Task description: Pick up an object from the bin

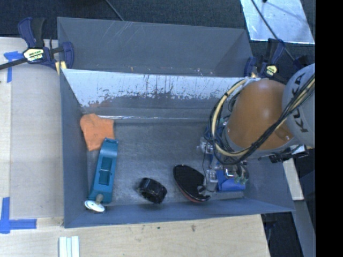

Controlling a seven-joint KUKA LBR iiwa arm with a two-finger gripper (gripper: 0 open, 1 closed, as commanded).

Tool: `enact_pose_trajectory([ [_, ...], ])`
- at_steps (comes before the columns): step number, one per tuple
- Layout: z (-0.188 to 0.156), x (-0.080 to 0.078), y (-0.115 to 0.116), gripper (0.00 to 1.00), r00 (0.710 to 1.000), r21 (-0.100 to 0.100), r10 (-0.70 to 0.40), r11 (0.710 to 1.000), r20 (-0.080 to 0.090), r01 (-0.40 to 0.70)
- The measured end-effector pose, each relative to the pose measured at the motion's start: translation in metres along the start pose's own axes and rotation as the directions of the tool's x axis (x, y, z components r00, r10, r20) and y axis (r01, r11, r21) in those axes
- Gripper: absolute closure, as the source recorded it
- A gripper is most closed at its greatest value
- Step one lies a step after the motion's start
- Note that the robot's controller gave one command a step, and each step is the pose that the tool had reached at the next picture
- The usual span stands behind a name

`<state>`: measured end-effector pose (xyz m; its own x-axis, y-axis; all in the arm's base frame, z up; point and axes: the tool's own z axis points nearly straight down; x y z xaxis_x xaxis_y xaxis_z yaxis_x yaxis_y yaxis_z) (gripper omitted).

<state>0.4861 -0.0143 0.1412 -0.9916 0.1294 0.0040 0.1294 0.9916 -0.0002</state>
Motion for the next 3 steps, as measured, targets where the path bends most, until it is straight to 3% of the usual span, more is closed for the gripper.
enact_pose_trajectory([
  [1, 0.0701, -0.0021, 0.0009, 0.0, 0.997, -0.001, -0.071, 0.997, -0.008, 0.071],
  [2, 0.0676, 0.0, 0.0009, 1.0, 0.973, 0.002, 0.227, 0.974, -0.03, -0.227],
  [3, 0.0676, 0.0, 0.0009, 1.0, 0.973, 0.002, 0.227, 0.974, -0.03, -0.227],
])
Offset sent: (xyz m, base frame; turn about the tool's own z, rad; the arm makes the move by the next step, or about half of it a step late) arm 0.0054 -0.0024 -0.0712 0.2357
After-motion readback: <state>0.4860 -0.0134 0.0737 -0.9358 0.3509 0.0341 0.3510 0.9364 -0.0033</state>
